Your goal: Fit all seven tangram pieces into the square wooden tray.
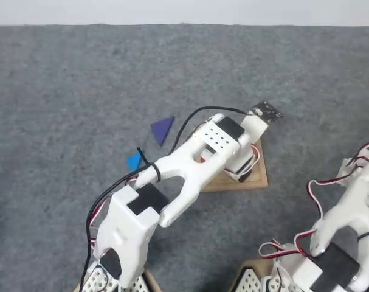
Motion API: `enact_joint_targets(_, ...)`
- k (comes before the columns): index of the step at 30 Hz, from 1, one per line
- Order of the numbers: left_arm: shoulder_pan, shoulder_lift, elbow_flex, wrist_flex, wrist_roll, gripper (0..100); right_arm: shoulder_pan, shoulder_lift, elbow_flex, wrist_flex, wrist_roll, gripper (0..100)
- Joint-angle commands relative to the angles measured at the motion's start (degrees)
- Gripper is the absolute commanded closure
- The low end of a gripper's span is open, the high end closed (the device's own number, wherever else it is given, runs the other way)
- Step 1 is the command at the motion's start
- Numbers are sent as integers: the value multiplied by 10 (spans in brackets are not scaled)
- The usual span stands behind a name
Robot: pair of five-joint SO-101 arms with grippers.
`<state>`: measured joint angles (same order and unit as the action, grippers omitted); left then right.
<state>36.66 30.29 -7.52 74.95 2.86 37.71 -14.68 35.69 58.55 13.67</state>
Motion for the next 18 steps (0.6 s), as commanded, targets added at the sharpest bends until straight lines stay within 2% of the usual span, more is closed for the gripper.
enact_joint_targets(1, -12, -10, -25, 2, 6, 808, -7, -8, -32, 15, 5, 890)
enact_joint_targets(7, -16, -10, -25, 11, 10, 798, -7, -8, -33, 15, 5, 890)
enact_joint_targets(12, -12, -10, -25, 21, 1, 697, -7, -8, -33, 15, 5, 890)
enact_joint_targets(18, -14, -10, -28, 18, -2, 696, -7, -8, -33, 15, 5, 890)
